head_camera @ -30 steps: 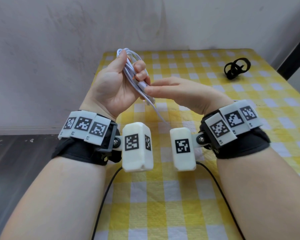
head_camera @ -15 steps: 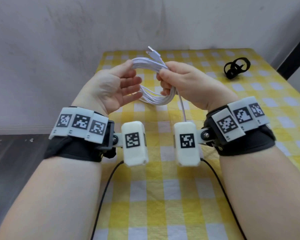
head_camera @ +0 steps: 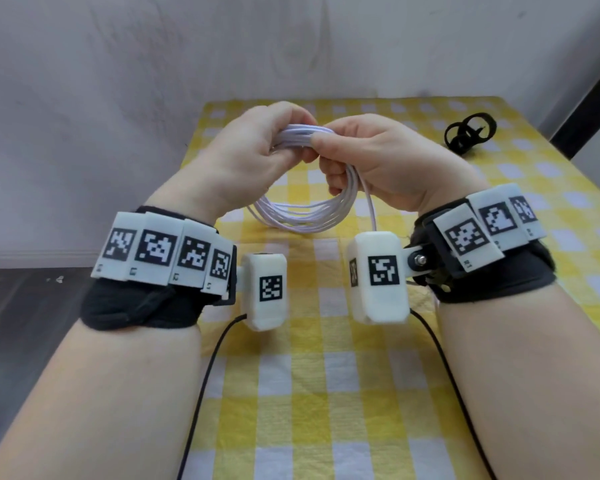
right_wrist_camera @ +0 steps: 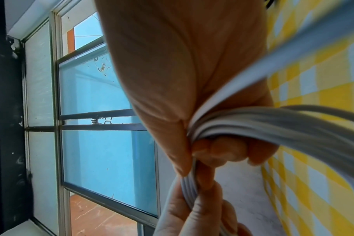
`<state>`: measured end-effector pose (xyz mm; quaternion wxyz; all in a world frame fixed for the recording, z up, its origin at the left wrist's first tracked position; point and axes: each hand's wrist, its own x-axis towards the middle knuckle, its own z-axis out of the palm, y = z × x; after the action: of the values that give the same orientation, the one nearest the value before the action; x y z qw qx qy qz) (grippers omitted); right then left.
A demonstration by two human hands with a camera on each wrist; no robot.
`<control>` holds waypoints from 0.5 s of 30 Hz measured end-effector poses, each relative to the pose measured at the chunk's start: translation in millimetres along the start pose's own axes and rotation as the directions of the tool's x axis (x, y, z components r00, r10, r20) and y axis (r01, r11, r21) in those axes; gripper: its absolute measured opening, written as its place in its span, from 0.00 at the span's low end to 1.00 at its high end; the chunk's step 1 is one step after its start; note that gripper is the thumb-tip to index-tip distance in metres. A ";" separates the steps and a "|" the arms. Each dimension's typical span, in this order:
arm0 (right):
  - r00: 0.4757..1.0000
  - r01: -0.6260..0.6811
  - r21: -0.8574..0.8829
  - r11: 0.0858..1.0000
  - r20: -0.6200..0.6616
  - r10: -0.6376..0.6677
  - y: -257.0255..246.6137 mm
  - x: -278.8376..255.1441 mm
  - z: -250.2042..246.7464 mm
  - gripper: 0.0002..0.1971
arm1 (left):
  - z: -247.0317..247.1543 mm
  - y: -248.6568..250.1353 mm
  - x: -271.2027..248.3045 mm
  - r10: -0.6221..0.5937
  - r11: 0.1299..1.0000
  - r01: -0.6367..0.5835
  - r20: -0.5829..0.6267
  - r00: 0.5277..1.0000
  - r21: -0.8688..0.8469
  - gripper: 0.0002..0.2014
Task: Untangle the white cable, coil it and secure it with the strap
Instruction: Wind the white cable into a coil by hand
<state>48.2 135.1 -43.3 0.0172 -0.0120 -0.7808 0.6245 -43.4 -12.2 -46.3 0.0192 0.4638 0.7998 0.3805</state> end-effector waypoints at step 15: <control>0.996 -0.054 -0.382 0.923 -0.087 0.022 3.1 -1.3 -12.6 0.05 | -0.5 -12.1 1.6 -0.350 0.883 0.331 0.005 0.937 -0.332 0.09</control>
<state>50.0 148.0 -43.6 0.0342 -0.0558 -0.8862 0.4587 -53.3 -14.6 -52.9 0.1404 0.2956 0.7945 0.5116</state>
